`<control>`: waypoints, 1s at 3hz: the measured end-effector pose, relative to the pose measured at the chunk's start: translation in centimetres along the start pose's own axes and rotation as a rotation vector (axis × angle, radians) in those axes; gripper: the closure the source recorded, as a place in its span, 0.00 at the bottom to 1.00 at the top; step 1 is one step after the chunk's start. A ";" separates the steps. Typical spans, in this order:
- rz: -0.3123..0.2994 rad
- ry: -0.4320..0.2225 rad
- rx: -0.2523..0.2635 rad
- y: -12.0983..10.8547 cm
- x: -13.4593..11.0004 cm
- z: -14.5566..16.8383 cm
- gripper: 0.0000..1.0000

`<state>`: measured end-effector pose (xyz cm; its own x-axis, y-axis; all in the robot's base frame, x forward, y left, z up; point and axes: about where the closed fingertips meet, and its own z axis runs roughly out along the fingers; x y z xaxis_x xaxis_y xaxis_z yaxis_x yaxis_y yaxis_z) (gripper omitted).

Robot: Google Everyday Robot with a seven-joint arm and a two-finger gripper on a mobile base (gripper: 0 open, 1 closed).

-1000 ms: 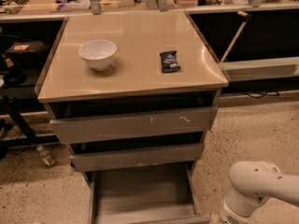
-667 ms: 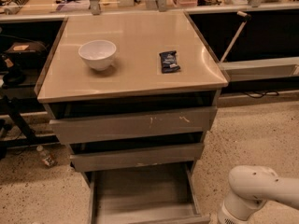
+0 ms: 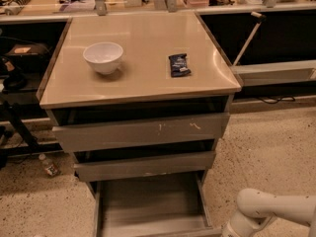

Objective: Close bottom drawer

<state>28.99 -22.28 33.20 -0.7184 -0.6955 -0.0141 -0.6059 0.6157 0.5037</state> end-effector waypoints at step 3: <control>0.079 -0.070 -0.056 -2.5 -0.9 5.6 1.00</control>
Offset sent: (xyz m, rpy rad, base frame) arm -0.0073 0.0168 -0.0586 0.0394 0.0390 -0.0593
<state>29.25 -21.09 27.07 -0.7865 -0.6168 -0.0320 -0.5279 0.6444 0.5533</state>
